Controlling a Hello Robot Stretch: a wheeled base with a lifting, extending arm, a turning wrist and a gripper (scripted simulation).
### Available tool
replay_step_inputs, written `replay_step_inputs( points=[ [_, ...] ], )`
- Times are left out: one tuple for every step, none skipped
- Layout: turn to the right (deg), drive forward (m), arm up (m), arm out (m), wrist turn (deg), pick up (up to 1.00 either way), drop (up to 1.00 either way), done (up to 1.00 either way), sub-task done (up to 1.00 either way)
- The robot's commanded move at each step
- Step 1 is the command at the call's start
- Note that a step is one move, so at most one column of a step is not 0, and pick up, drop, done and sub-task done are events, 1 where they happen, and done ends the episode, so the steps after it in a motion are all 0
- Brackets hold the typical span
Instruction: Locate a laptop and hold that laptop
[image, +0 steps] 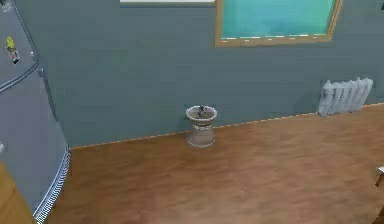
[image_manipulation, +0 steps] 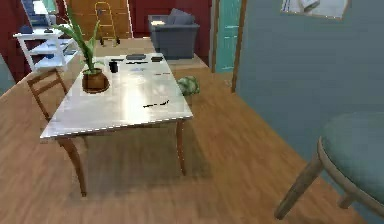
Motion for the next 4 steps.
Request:
replay_step_inputs(
  points=[
    [24.0, 0.00, 0.00, 0.00, 0.0, 0.00, 0.00, 0.00, 0.00],
    [0.0, 1.00, 0.00, 0.00, 0.0, 0.00, 0.00, 0.00, 0.00],
    [15.0, 0.00, 0.00, 0.00, 0.0, 0.00, 0.00, 0.00, 0.00],
    [0.0, 0.10, 0.00, 0.00, 0.0, 0.00, 0.00, 0.00, 0.00]
  ],
)
